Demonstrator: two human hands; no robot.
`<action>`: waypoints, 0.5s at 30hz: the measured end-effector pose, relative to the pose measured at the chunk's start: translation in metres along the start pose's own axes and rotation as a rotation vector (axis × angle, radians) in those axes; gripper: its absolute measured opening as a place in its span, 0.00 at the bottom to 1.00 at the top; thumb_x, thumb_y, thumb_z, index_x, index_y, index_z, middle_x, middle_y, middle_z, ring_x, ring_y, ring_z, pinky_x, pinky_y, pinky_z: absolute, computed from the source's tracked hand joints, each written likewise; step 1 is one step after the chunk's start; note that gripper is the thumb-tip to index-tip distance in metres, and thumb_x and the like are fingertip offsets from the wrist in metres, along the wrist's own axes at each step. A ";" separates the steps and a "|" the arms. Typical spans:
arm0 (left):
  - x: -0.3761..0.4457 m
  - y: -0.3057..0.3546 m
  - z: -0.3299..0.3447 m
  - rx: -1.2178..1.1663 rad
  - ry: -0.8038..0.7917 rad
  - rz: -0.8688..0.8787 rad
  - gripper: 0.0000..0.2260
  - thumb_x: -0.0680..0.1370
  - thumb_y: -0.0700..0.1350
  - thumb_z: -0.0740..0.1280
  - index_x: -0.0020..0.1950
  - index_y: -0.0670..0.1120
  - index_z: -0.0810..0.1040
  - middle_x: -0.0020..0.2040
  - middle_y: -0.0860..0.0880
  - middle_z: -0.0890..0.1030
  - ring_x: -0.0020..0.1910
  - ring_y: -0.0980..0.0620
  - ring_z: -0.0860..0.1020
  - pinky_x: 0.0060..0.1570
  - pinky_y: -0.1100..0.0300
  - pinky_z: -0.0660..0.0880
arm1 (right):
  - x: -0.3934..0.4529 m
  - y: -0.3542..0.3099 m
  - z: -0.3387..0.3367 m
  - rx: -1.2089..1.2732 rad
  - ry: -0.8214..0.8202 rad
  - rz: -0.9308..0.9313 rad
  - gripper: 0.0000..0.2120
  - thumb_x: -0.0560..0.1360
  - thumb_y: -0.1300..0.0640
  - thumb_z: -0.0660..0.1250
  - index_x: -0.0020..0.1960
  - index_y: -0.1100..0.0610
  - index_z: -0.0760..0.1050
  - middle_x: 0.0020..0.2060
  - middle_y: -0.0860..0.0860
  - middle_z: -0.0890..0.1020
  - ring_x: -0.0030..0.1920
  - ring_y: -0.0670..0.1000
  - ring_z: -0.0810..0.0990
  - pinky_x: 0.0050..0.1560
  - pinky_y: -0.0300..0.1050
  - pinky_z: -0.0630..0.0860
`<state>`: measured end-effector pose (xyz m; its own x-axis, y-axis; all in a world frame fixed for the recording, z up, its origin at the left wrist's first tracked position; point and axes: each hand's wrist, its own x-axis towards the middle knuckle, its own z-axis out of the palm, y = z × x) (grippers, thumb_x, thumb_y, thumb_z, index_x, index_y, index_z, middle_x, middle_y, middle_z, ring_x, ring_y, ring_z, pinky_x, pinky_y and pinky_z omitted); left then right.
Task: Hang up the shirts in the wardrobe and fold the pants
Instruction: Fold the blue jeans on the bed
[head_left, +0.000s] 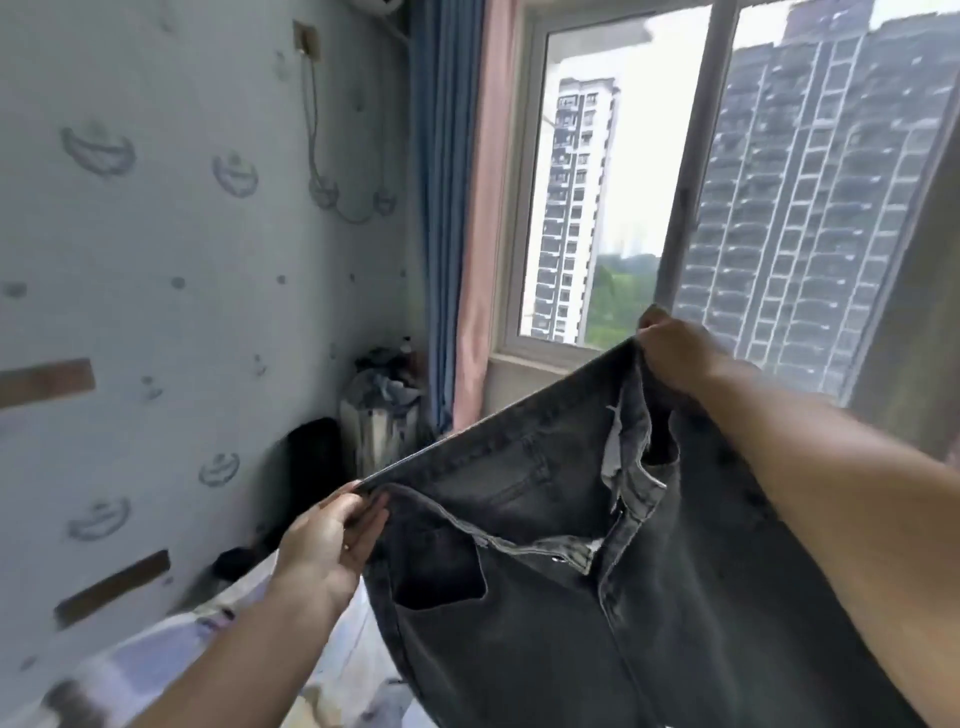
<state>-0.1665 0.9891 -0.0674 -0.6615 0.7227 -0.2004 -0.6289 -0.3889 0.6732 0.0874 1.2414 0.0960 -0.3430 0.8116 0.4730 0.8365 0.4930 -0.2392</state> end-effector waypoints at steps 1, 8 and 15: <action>0.005 -0.004 -0.025 -0.012 0.067 -0.010 0.09 0.80 0.31 0.57 0.46 0.39 0.75 0.35 0.42 0.82 0.28 0.53 0.82 0.29 0.62 0.80 | -0.007 -0.008 0.036 0.061 -0.078 0.028 0.10 0.76 0.59 0.52 0.54 0.51 0.67 0.46 0.56 0.77 0.38 0.55 0.74 0.35 0.47 0.66; 0.070 0.006 -0.163 0.038 0.425 0.042 0.10 0.78 0.28 0.58 0.42 0.40 0.71 0.42 0.40 0.78 0.38 0.47 0.81 0.44 0.55 0.82 | -0.036 -0.087 0.228 0.112 -0.381 -0.014 0.07 0.75 0.56 0.57 0.52 0.53 0.67 0.46 0.62 0.77 0.45 0.61 0.75 0.43 0.46 0.65; 0.209 0.045 -0.291 0.116 0.659 0.001 0.11 0.78 0.29 0.58 0.41 0.42 0.70 0.41 0.42 0.78 0.46 0.45 0.81 0.52 0.53 0.76 | -0.007 -0.208 0.412 -0.080 -0.471 -0.234 0.13 0.79 0.61 0.51 0.61 0.63 0.69 0.56 0.61 0.76 0.53 0.62 0.77 0.50 0.52 0.74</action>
<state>-0.4519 0.9564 -0.2865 -0.7966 0.2073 -0.5679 -0.6043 -0.2986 0.7387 -0.2602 1.2628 -0.2070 -0.6640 0.7445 0.0698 0.7380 0.6675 -0.0990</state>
